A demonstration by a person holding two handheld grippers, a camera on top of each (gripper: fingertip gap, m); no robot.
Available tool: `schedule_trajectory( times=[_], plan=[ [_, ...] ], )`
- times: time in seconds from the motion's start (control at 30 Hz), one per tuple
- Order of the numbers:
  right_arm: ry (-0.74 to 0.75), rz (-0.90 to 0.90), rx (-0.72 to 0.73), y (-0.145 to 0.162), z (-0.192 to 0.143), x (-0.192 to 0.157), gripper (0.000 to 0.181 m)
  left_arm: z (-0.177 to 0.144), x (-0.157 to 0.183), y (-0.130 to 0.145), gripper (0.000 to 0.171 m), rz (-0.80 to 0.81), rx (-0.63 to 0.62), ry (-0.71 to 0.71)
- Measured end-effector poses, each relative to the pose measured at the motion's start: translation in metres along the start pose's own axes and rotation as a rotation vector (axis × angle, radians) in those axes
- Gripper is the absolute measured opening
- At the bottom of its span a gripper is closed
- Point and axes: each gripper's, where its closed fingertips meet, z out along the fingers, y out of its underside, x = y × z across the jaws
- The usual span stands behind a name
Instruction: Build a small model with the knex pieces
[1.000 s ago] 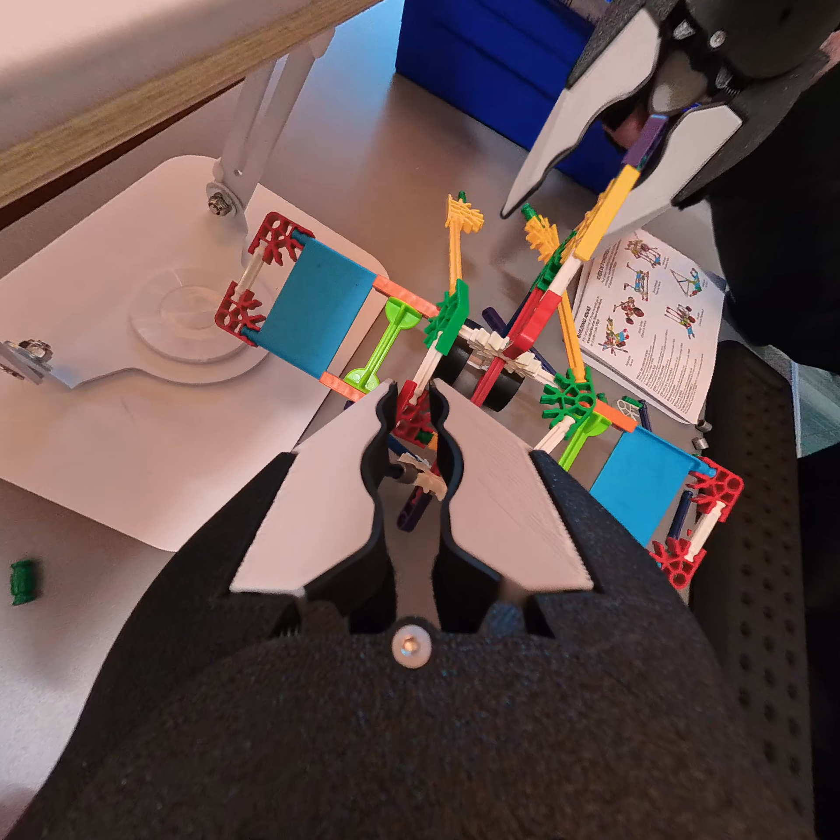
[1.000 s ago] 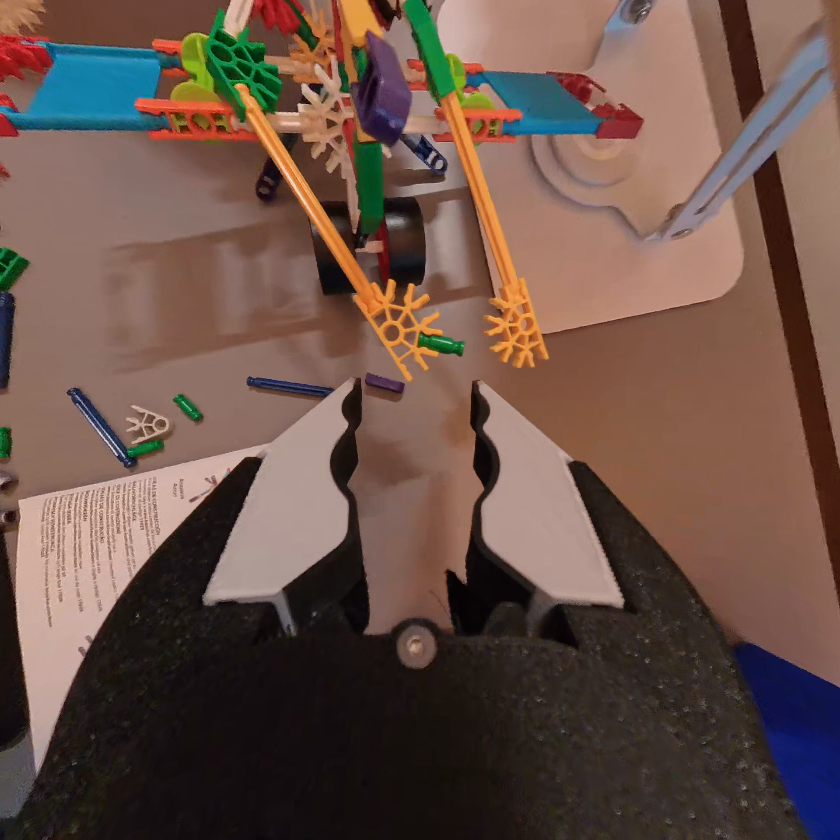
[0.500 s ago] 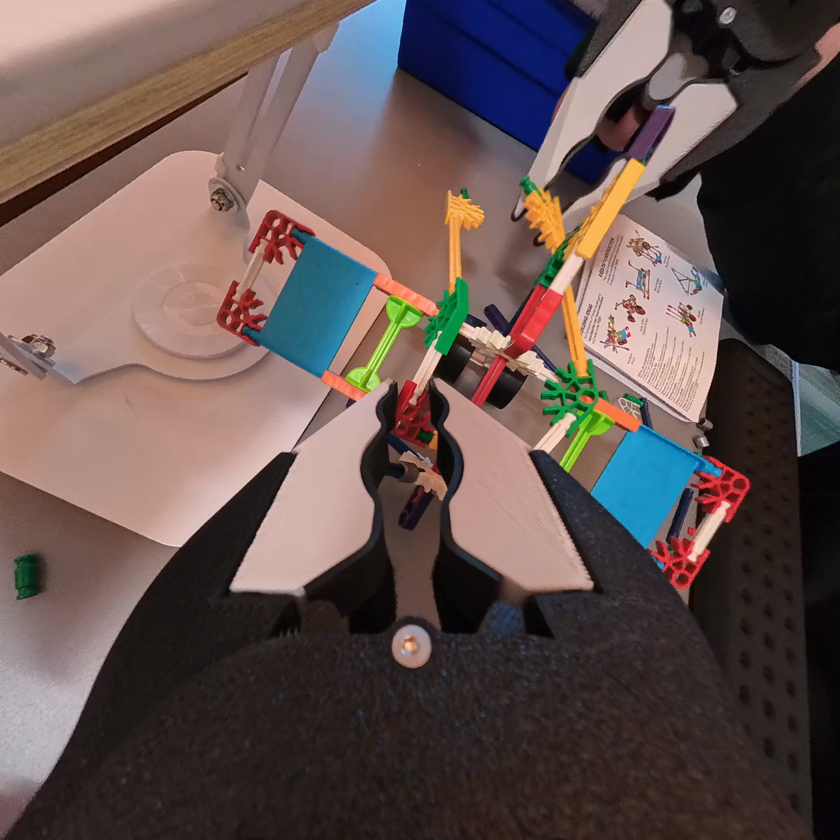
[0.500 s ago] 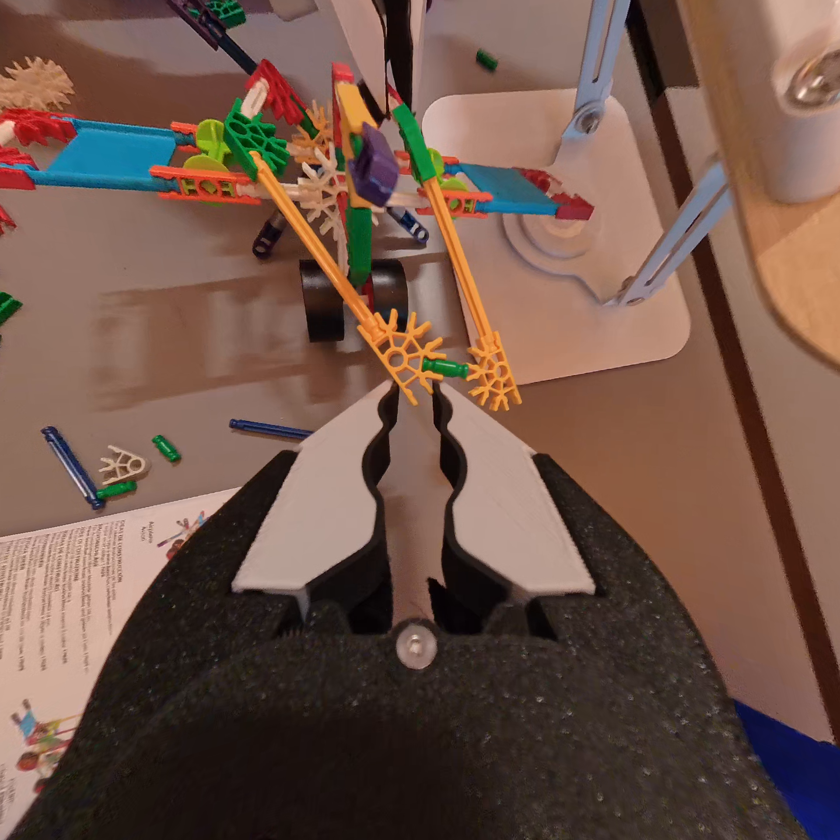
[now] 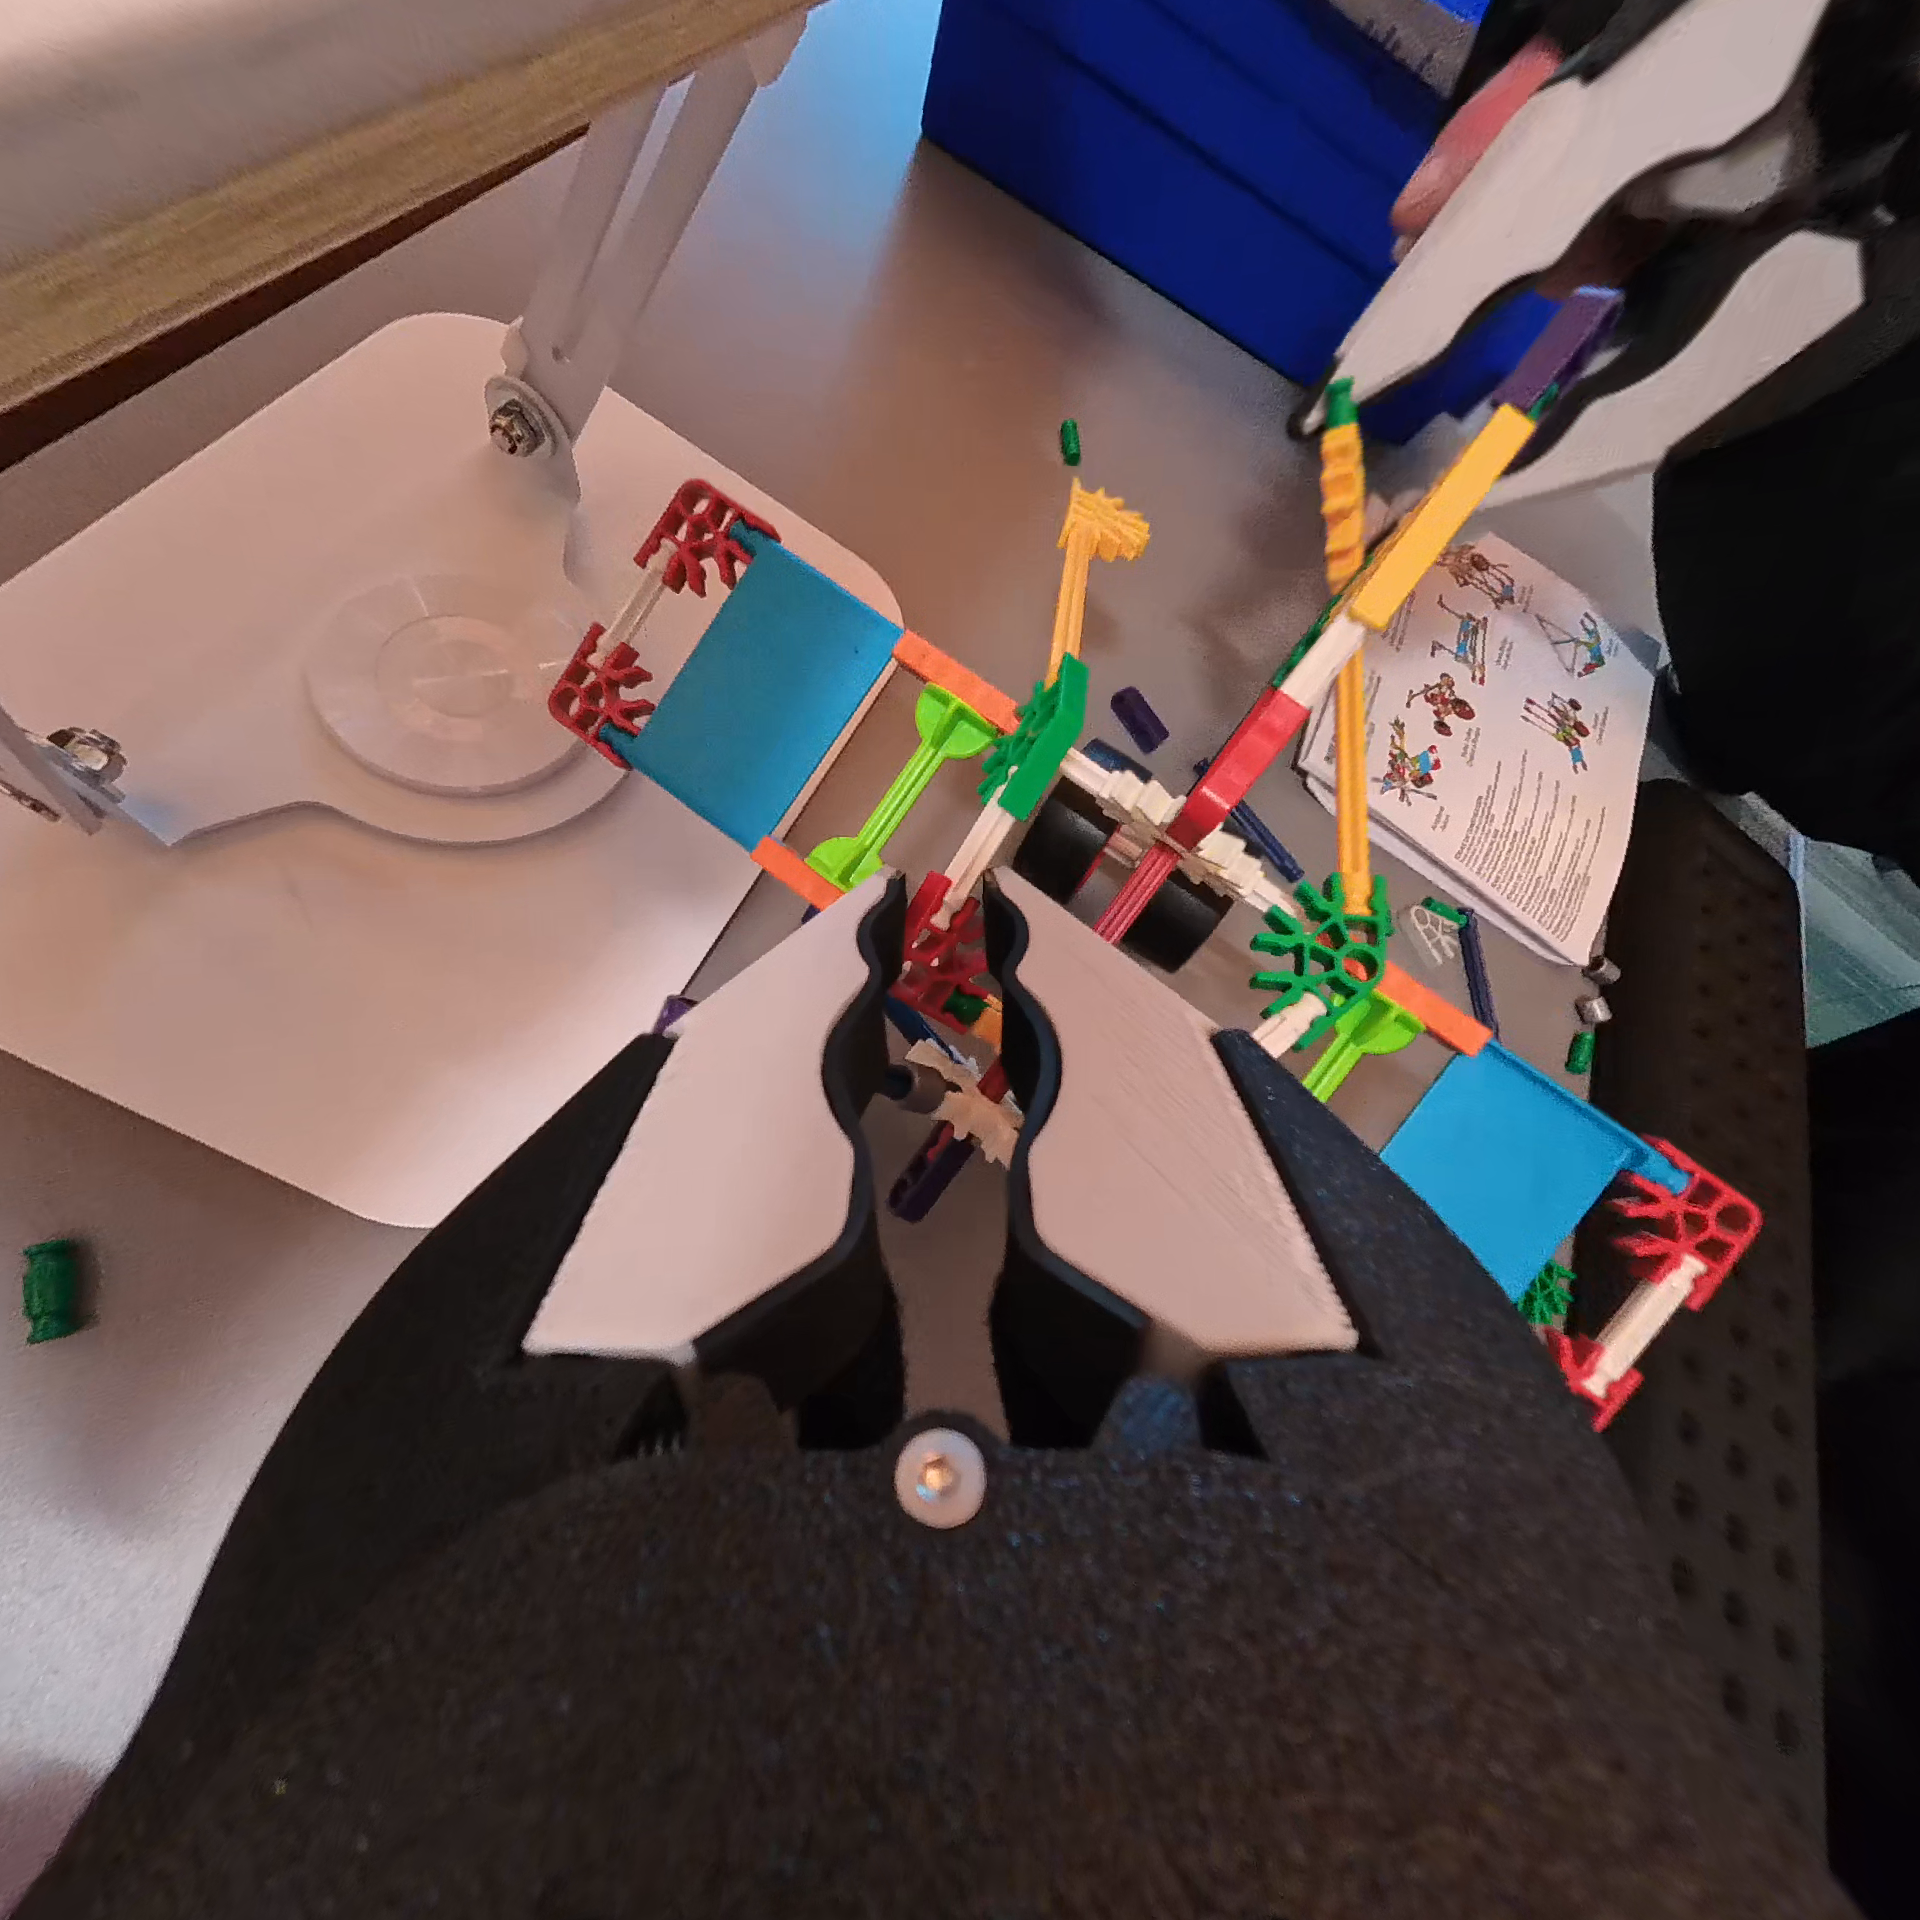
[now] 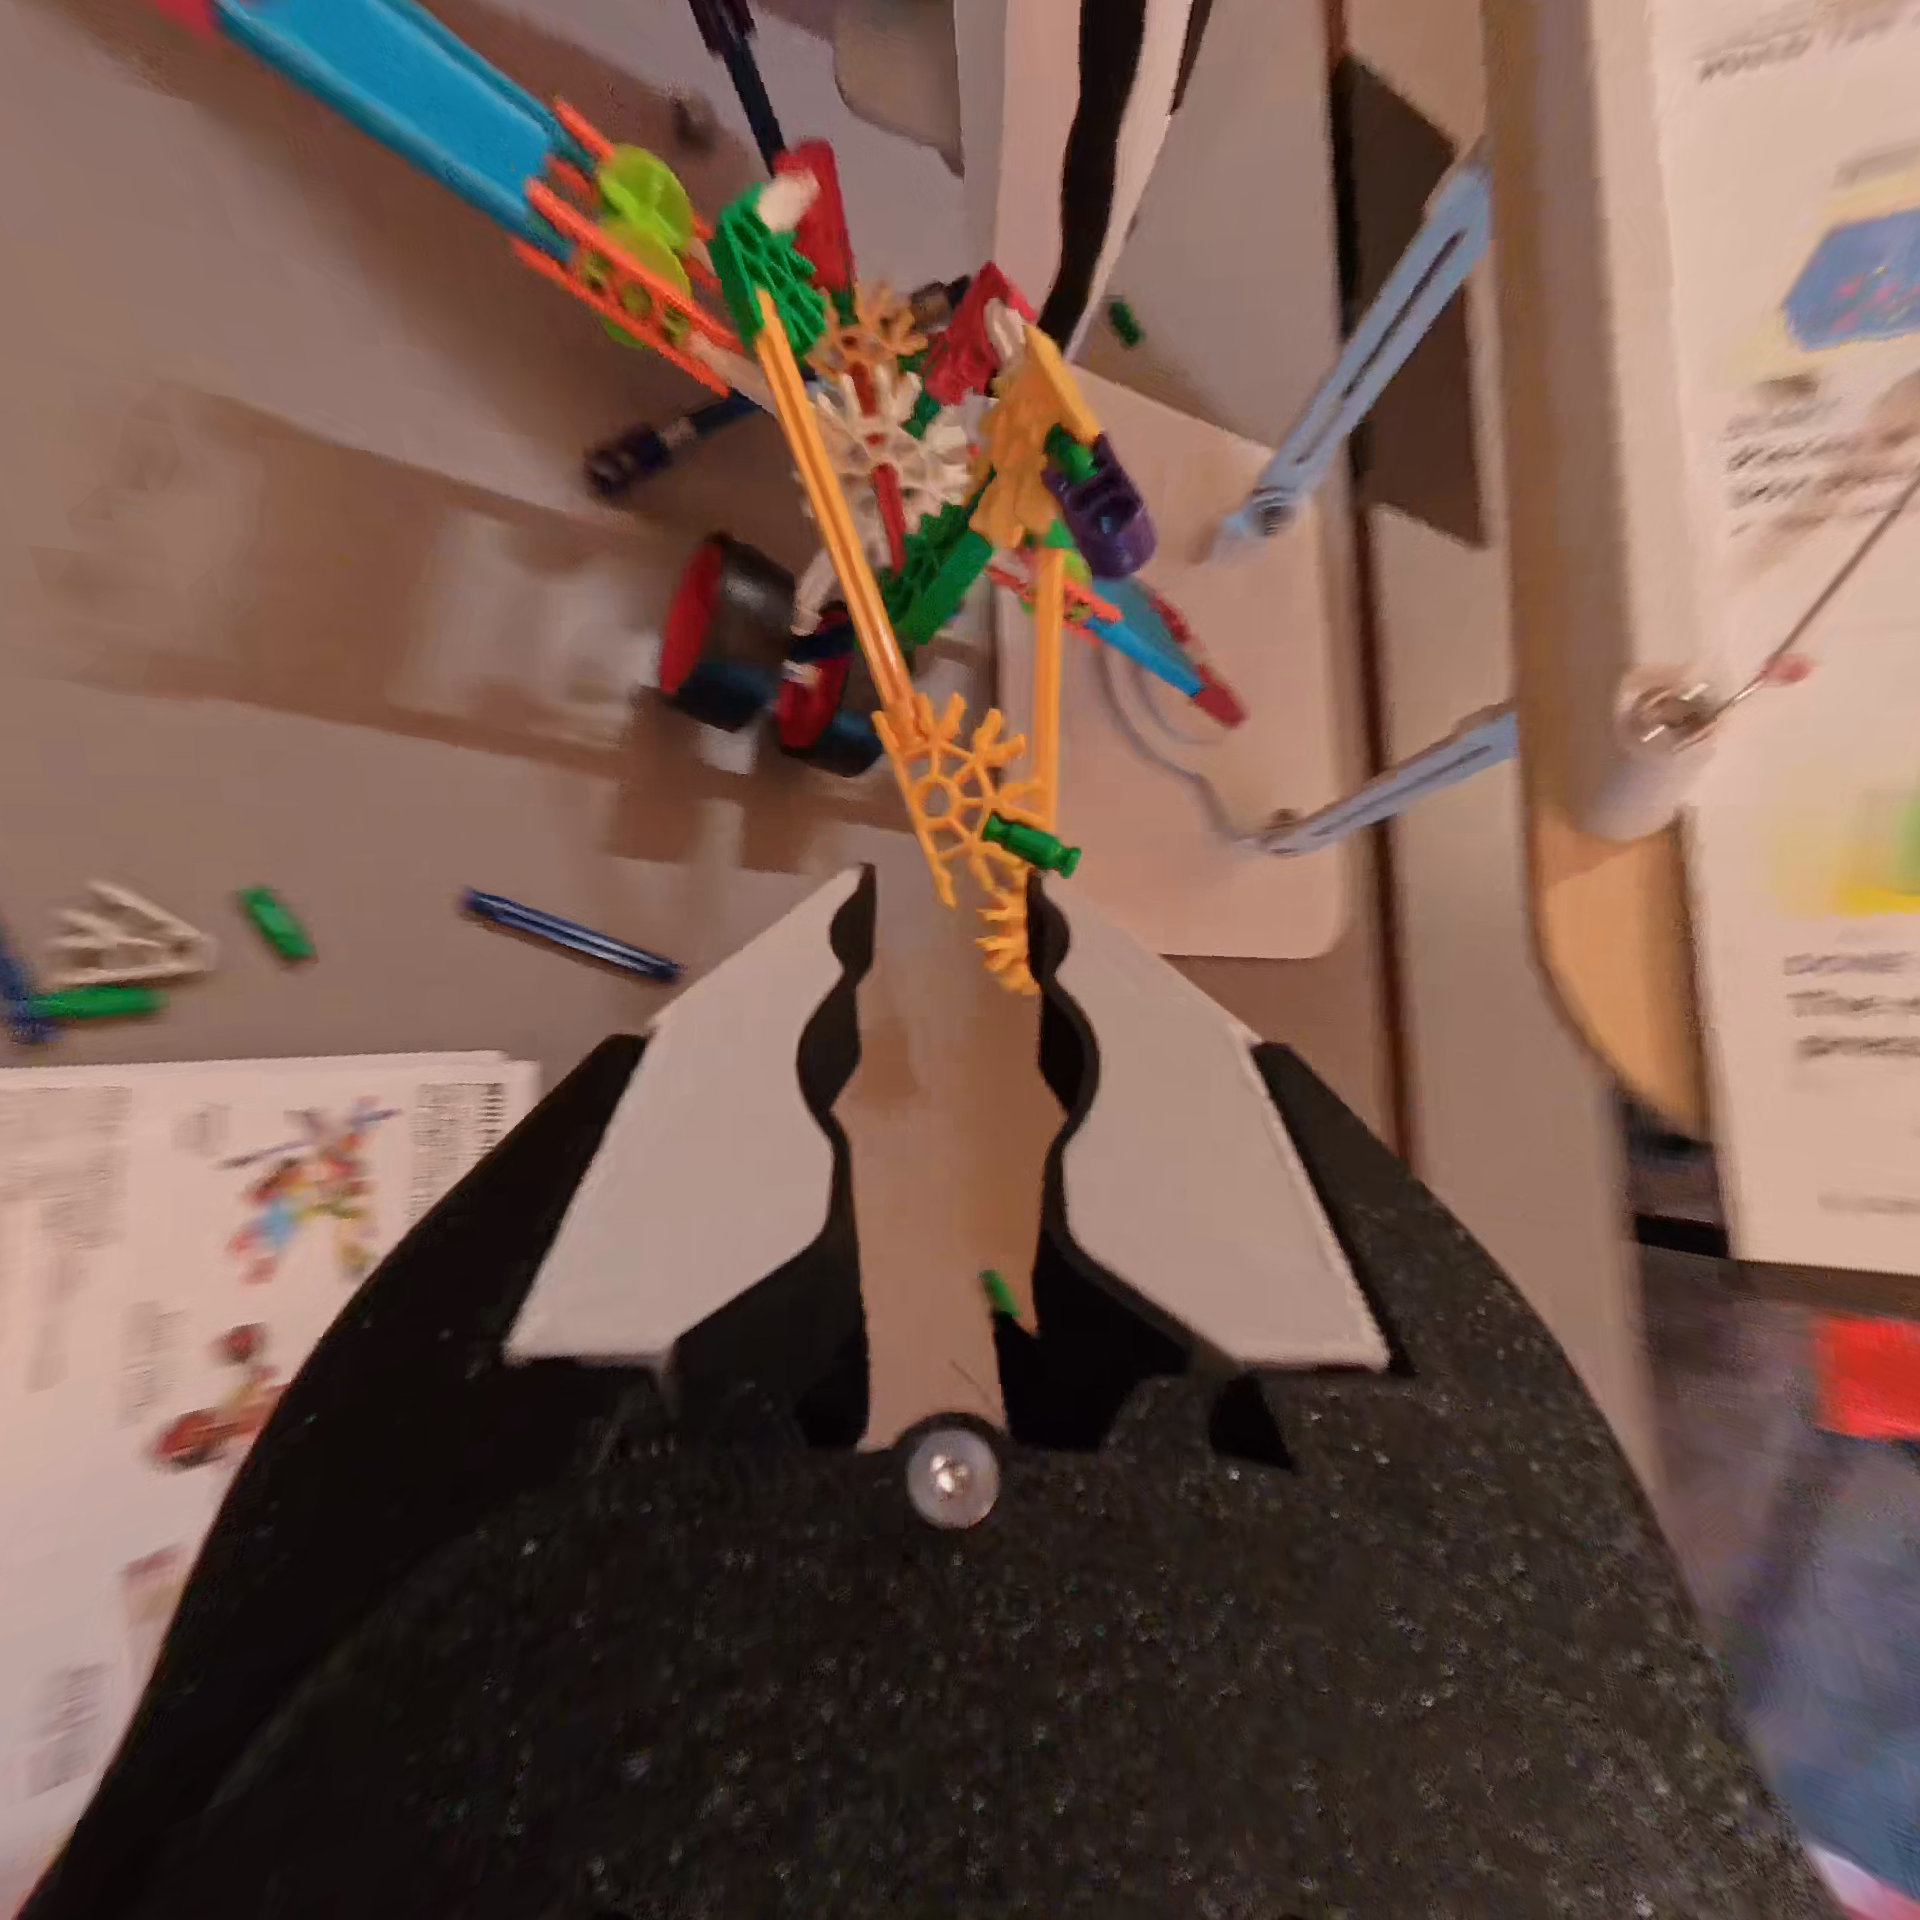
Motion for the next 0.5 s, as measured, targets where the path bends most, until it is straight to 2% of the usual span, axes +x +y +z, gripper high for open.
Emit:
schedule_trajectory(
  times=[0.03,0.13,0.27,0.4,0.47,0.5],
  plan=[
    [-0.045,0.068,0.009,0.003,-0.001,-0.003,0.034,0.000,0.001,0.000,0.014,0.001,0.001,0.004],
    [-0.049,0.237,-0.002,0.015,0.003,0.010,0.040,0.001,0.003,-0.002,0.014,0.009,0.002,0.009],
    [-0.174,0.314,0.115,0.000,0.007,-0.001,0.034,0.001,0.004,-0.002,0.014,0.011,0.004,0.011],
    [-0.185,0.278,0.178,-0.010,0.006,-0.002,0.029,0.000,0.003,-0.001,0.014,0.010,0.002,0.008],
    [-0.104,0.163,0.134,-0.006,0.006,0.000,0.027,0.000,0.002,-0.001,0.014,0.008,0.004,0.008],
    [-0.050,0.085,0.083,-0.003,0.006,0.002,0.019,0.000,0.001,-0.001,0.014,0.009,0.000,-0.002]
  ],
)
